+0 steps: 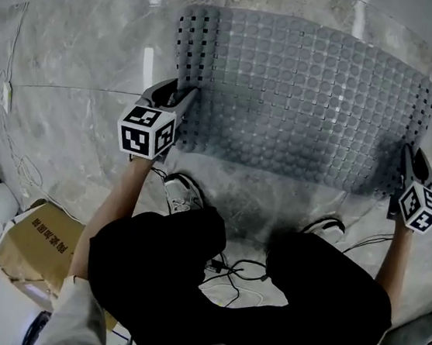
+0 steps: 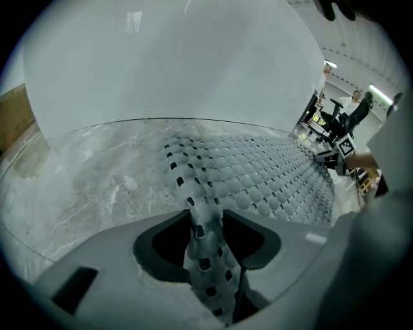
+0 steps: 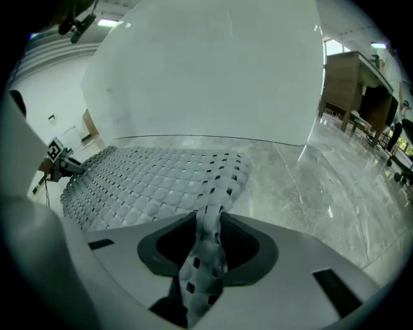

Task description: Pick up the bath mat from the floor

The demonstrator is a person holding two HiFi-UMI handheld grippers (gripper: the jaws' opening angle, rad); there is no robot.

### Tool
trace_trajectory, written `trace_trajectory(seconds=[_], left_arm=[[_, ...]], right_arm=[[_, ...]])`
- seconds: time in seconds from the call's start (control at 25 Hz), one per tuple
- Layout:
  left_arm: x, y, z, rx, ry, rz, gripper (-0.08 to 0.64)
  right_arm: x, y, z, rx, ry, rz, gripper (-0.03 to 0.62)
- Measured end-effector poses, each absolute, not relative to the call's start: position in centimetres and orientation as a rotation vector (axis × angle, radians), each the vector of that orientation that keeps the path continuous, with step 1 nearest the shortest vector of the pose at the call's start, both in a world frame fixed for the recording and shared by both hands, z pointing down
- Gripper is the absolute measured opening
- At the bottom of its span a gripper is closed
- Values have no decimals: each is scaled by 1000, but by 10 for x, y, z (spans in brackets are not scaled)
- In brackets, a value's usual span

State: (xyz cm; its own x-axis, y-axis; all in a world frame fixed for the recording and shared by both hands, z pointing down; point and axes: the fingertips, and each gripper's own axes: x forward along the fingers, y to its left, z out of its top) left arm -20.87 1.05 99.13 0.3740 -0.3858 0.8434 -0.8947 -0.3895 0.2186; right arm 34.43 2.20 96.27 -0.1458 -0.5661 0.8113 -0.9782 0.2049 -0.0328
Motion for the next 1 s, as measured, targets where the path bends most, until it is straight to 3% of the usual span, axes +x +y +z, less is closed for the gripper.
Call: trace_trajectory(seconds=[0.12, 0.32, 0.52, 1.0], left_arm=[[-203, 8, 970, 1977, -1111, 933, 103], [-175, 20, 896, 2026, -1047, 911, 66], [-147, 42, 799, 2085, -965, 990, 60], [-182, 67, 497, 2057, -1060, 955, 55]], right_arm=[[330, 22, 943, 1418, -1835, 758, 63], [296, 31, 859, 1339, -1955, 811, 49], [274, 54, 764, 1262, -1975, 812, 45], [249, 90, 474, 1308, -2023, 852, 43]])
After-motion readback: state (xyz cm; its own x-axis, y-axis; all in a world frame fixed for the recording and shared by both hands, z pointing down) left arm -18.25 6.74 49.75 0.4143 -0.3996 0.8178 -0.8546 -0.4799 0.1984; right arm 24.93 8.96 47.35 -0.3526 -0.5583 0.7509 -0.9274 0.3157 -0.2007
